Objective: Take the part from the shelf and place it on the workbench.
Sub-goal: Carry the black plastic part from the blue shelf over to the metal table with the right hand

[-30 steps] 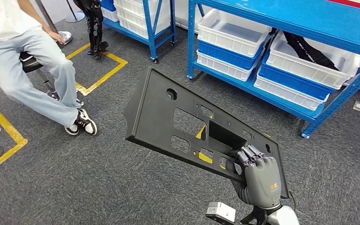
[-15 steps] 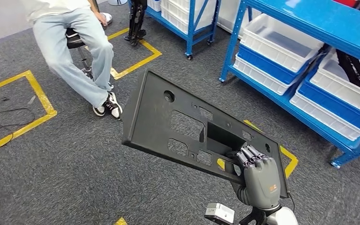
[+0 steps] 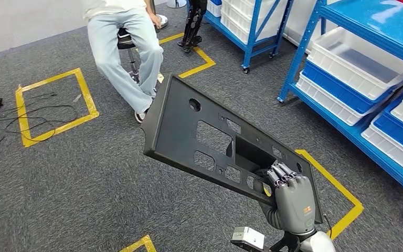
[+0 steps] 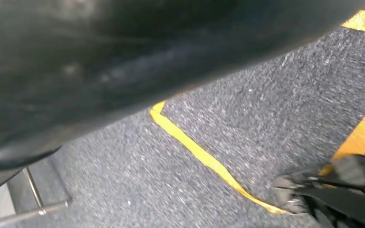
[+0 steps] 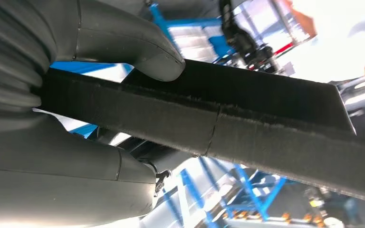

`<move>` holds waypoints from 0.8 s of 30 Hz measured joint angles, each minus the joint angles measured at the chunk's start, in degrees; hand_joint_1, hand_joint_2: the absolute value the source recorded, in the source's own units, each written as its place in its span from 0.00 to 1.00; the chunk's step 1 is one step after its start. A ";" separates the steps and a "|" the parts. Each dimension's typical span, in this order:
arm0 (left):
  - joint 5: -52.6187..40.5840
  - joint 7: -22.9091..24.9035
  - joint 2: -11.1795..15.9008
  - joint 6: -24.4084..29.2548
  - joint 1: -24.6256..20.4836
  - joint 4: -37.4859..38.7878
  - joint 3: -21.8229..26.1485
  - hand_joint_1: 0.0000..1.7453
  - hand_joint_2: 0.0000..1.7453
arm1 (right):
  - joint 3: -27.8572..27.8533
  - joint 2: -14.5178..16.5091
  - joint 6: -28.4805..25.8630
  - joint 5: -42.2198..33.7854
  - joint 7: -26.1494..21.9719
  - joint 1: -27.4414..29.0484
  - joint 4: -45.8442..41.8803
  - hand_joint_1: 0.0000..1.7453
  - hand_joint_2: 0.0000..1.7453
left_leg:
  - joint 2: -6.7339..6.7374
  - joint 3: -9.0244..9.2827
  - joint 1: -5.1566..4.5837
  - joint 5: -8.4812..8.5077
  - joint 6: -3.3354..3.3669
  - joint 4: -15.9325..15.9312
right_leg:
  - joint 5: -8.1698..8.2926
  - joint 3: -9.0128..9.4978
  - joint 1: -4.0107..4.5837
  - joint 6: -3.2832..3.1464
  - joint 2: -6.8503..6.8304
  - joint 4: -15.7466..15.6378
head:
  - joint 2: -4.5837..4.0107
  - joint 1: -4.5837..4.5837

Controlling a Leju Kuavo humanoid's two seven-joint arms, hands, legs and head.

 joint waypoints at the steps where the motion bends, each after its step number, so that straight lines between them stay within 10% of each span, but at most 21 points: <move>1: -0.02 -0.01 -0.04 0.00 -0.01 0.01 -0.01 0.00 0.00 | 0.00 0.01 0.00 -0.01 0.00 0.03 0.01 1.00 1.00 | 0.35 -1.07 0.17 -0.79 -0.29 2.44 | -0.05 0.05 0.05 -0.03 -0.86 0.01 | 0.00 0.03; 7: -0.03 -0.02 -0.10 0.01 -0.15 0.00 -0.01 0.00 0.00 | -0.01 0.02 -0.08 -0.02 0.00 -0.02 0.03 1.00 1.00 | 4.22 7.19 0.07 4.79 -0.35 -11.13 | -1.13 0.72 0.52 1.10 -4.76 0.16 | 0.00 0.19; 10: -0.03 -0.02 -0.12 0.03 -0.21 0.01 0.00 0.00 0.00 | 0.01 0.05 -0.13 -0.02 0.00 -0.08 0.01 1.00 1.00 | 2.70 7.11 -0.42 4.87 0.78 -11.95 | -1.41 1.16 0.48 2.06 -5.87 0.00 | 0.00 0.43; 14: 0.01 -0.01 -0.04 0.09 -0.32 -0.01 0.02 0.00 0.00 | -0.08 0.01 -0.21 -0.05 0.00 0.04 -0.02 1.00 1.00 | 0.02 6.90 -0.23 5.55 2.15 -12.48 | -5.57 -2.98 0.20 1.69 -0.30 8.49 | 0.00 0.62; 17: 0.02 -0.01 -0.02 0.10 -0.40 -0.01 0.01 0.00 0.00 | -0.14 -0.03 -0.23 -0.19 0.01 0.12 0.03 1.00 1.00 | -2.41 6.65 -0.36 5.70 2.46 -12.46 | -7.63 -7.80 0.25 1.70 0.96 16.74 | 0.00 0.73; 20: -0.01 0.04 -0.05 0.09 -0.37 -0.01 0.01 0.00 0.00 | -0.33 -0.03 -0.24 -0.39 0.11 0.11 0.02 1.00 1.00 | -4.91 6.64 -0.29 5.92 2.26 -12.44 | -3.13 -4.48 0.13 2.93 2.67 7.99 | 0.00 0.80; 24: -0.06 0.37 -0.11 0.05 -0.11 -0.01 0.02 0.00 0.00 | -0.57 -0.06 -0.24 -1.09 0.19 0.27 -0.01 1.00 1.00 | -7.31 6.26 -0.51 6.37 1.11 -12.53 | -0.34 -1.23 0.50 2.13 4.66 0.67 | 0.00 0.74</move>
